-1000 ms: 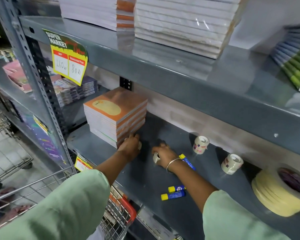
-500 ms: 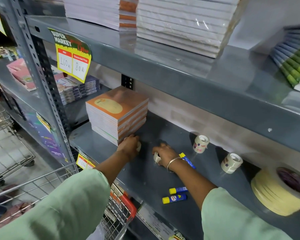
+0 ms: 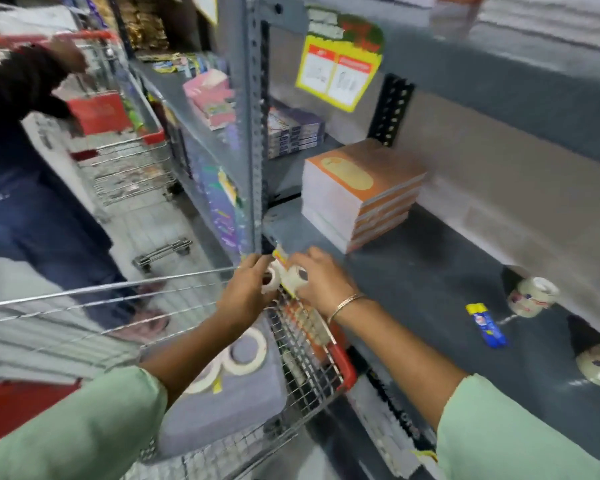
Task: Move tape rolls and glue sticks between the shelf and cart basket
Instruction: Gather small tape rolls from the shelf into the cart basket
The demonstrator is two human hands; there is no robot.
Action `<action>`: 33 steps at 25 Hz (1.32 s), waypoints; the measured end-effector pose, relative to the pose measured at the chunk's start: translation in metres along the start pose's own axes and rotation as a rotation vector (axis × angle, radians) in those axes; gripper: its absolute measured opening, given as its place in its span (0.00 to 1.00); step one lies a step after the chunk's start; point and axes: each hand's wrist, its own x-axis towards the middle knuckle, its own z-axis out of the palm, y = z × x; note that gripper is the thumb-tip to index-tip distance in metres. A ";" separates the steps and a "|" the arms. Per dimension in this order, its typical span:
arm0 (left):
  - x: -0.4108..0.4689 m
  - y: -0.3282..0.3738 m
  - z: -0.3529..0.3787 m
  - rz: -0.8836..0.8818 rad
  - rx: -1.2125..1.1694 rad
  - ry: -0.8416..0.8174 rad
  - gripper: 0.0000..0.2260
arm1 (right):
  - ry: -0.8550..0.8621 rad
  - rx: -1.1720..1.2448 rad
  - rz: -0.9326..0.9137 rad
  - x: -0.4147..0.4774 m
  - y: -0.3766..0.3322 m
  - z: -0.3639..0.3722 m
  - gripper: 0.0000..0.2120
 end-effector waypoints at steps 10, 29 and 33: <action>-0.092 -0.163 0.078 -0.494 0.117 -0.186 0.20 | -0.459 -0.136 0.117 0.022 -0.001 0.218 0.24; -0.123 -0.220 0.244 -0.501 0.067 -0.379 0.16 | -0.534 -0.463 0.218 -0.023 0.079 0.372 0.19; -0.123 -0.222 0.241 -0.449 0.104 -0.290 0.17 | -0.492 -0.493 0.219 -0.020 0.079 0.370 0.22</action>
